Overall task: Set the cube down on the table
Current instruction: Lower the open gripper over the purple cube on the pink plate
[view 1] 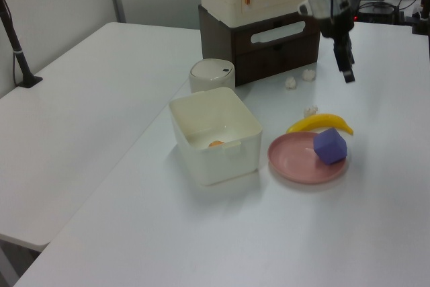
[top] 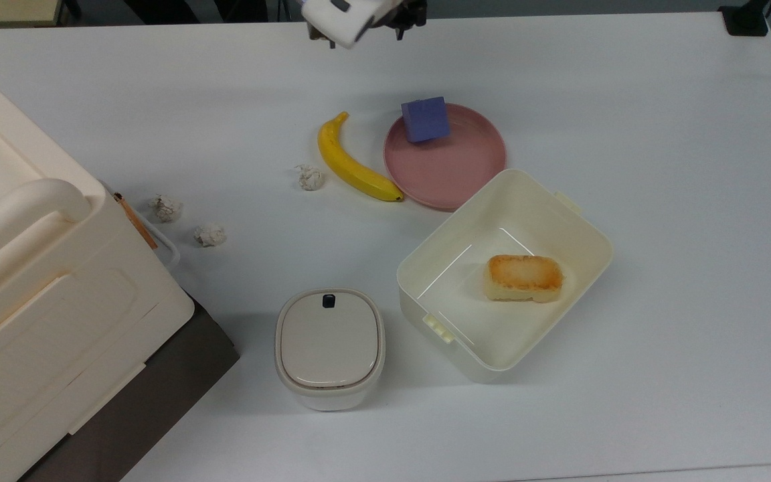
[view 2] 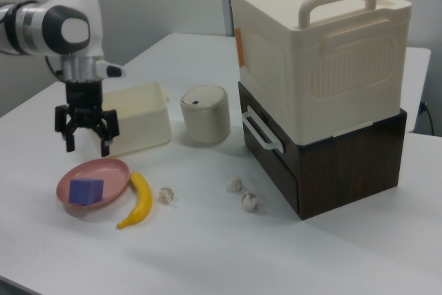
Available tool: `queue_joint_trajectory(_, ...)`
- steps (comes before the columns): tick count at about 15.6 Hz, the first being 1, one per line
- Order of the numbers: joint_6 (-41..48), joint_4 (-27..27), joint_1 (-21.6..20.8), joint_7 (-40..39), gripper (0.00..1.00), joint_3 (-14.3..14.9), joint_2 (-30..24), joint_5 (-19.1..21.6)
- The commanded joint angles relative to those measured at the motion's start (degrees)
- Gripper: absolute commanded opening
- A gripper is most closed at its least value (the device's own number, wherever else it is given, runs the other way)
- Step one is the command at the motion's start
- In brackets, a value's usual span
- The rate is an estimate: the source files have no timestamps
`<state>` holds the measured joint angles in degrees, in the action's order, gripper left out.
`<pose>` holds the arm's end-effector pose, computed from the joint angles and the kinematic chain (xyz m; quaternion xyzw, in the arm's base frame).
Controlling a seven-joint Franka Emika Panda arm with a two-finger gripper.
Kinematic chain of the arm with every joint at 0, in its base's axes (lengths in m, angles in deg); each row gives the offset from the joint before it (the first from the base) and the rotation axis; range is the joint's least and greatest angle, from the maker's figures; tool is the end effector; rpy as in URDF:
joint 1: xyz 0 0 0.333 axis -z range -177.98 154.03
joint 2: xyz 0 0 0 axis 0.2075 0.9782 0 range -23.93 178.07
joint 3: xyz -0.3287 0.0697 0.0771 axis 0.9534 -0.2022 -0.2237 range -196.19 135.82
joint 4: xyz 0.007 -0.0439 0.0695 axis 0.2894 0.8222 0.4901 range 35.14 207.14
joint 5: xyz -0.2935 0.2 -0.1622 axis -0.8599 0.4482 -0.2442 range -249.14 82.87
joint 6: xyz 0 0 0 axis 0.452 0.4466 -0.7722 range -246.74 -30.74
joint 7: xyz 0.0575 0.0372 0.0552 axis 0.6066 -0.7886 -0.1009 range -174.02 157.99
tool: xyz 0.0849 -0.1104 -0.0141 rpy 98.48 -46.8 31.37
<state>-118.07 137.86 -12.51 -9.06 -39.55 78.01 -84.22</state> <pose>0.5008 0.0841 0.4769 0.9781 0.0949 -0.1837 0.0224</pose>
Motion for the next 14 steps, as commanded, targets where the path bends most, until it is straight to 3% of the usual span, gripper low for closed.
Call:
queue_joint_trajectory(1, -4.7, 6.0, -0.3, -0.5, 1.0, -3.5, -0.8, -1.2)
queue_joint_trajectory(3, -8.8, 8.1, -0.8, 0.9, 1.0, -4.3, -0.8, -1.2)
queue_joint_trajectory(8, -22.2, 11.2, -4.6, 15.1, 1.0, -4.5, 3.4, -2.1)
queue_joint_trajectory(10, -22.3, 11.1, -5.5, 19.9, 1.0, -5.7, 4.8, -5.7)
queue_joint_trajectory(14, -22.0, 11.6, -5.5, 22.4, 1.0, -8.7, 6.1, -6.0)
